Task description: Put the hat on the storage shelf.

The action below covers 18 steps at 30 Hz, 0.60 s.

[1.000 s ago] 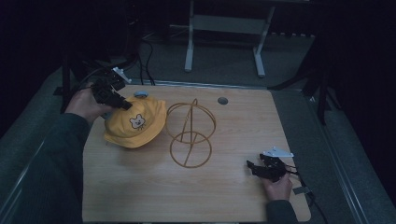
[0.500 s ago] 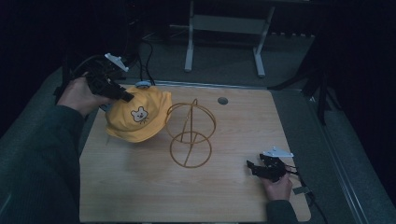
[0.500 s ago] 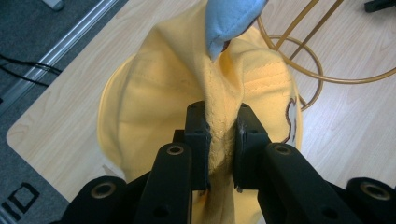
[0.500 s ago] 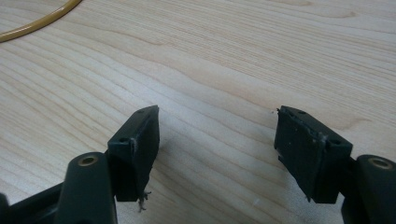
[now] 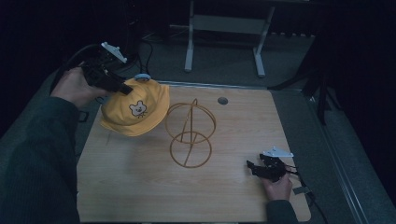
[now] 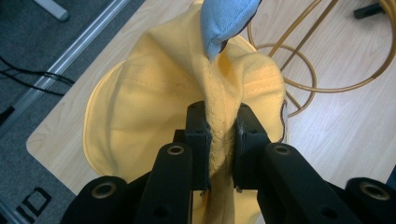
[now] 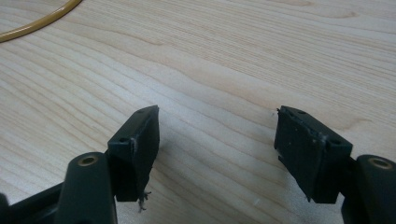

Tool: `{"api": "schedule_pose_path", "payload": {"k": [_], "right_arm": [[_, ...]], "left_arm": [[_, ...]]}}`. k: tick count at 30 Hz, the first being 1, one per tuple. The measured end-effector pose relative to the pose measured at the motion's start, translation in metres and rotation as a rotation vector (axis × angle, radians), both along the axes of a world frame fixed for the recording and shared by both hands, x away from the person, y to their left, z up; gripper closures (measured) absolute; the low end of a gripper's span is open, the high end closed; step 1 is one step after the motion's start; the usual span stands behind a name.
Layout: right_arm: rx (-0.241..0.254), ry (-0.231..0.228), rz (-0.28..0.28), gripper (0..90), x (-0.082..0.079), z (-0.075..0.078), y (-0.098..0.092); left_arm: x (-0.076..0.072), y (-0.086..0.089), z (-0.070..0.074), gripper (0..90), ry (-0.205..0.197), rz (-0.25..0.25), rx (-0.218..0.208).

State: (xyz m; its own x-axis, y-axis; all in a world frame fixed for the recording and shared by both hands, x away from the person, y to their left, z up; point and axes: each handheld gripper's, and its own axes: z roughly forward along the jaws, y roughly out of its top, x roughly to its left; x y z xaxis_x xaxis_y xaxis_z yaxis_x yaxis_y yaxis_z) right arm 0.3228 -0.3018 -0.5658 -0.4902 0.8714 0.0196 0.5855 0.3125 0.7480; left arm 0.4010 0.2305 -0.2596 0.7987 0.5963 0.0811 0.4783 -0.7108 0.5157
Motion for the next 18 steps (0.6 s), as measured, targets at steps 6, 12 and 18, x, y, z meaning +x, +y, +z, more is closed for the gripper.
{"api": "schedule_pose_path", "payload": {"k": [6,12,18], "right_arm": [[0.001,0.0,0.002,30.7,0.0,0.0,0.0],[0.0,0.0,0.003,30.7,0.0,0.0,0.0],[0.001,0.0,0.003,30.7,0.0,0.0,0.0]], "left_arm": [[-0.001,0.001,0.008,79.3,-0.009,0.002,-0.005],[-0.003,-0.001,0.018,79.3,-0.02,-0.003,-0.013],[-0.005,-0.003,0.029,79.3,-0.035,-0.014,-0.022]]}}
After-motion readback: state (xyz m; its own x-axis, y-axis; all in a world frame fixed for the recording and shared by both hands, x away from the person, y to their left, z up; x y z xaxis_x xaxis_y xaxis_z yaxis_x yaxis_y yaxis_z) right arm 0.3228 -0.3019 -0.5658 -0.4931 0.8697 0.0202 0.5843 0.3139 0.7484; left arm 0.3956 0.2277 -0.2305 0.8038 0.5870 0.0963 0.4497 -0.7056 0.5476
